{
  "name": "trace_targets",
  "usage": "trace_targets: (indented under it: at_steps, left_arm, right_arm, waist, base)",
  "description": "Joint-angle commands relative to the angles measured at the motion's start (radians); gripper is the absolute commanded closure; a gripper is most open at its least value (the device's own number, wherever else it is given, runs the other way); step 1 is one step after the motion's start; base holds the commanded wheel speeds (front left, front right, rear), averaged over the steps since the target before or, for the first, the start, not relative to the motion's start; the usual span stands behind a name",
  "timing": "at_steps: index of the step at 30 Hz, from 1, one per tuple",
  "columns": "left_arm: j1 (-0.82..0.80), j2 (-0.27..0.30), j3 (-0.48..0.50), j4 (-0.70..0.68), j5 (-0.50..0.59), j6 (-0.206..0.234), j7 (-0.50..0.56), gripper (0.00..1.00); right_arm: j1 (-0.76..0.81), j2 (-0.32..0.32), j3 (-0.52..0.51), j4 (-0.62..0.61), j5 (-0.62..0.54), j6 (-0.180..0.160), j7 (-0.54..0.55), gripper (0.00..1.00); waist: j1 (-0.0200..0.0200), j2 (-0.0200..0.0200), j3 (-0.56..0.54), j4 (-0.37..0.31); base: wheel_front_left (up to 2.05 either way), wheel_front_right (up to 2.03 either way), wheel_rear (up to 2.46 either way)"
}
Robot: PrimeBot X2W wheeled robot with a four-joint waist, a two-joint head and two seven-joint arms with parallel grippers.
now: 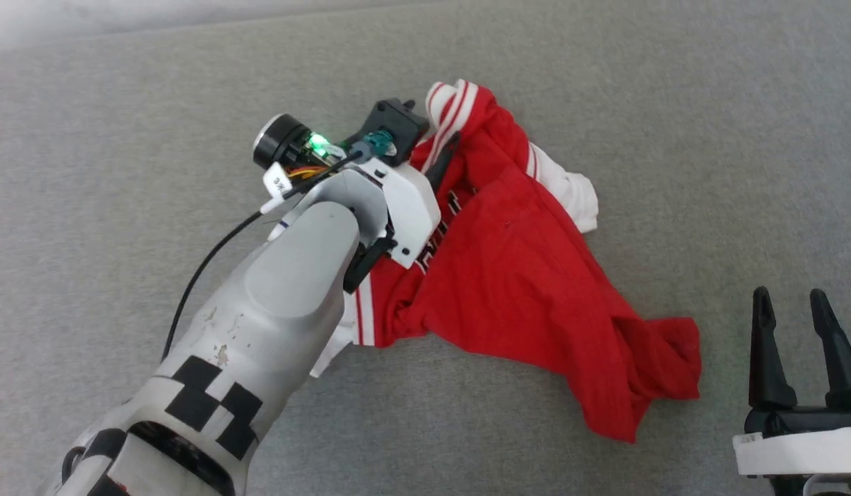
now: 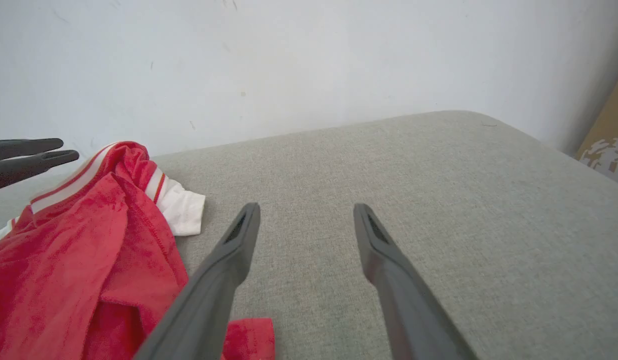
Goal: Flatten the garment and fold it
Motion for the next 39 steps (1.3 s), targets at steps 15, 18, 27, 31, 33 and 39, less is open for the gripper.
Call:
trace_targets:
  at_steps: [15, 18, 27, 31, 33, 39]
  left_arm:
    - [0.395, 0.12, 0.245, -0.451, -0.157, 0.18, -0.165, 0.0]
    - [0.56, 0.153, 0.321, -0.674, -0.142, 0.232, -0.167, 0.0]
    - [1.076, 0.085, 0.541, -1.042, -0.055, 0.294, -0.168, 0.0]
    - [1.187, 0.036, 0.591, -1.045, -0.008, 0.266, -0.168, 0.0]
    - [1.208, 0.013, 0.614, -1.049, 0.009, 0.252, -0.168, 0.0]
    - [1.219, -0.009, 0.667, -1.065, 0.079, 0.216, -0.168, 0.0]
  right_arm:
    - [0.071, 0.002, -0.009, 0.0, 0.001, -0.001, 0.024, 0.0]
    - [0.085, 0.002, -0.006, -0.001, 0.006, -0.001, 0.025, 0.0]
    - [0.11, 0.002, 0.0, 0.006, 0.019, -0.001, 0.021, 0.0]
    - [0.121, 0.002, 0.0, 0.011, 0.024, -0.001, 0.018, 0.0]
    - [0.123, 0.002, 0.001, 0.012, 0.025, -0.001, 0.018, 0.0]
    - [0.103, 0.002, 0.009, -0.008, 0.011, -0.001, 0.024, 0.0]
  waist:
    - [0.0, 0.0, -0.193, 0.113]
    - [0.0, 0.0, -0.205, 0.12]
    - [0.0, 0.0, -0.232, 0.127]
    - [0.0, 0.0, -0.244, 0.135]
    - [0.0, 0.0, -0.247, 0.14]
    - [0.0, 0.0, -0.249, 0.141]
  base:
    - [0.0, 0.0, 0.0]
    - [0.0, 0.0, 0.0]
    - [0.0, 0.0, 0.0]
    - [0.0, 0.0, 0.0]
    - [0.0, 0.0, 0.0]
    - [0.0, 0.0, 0.0]
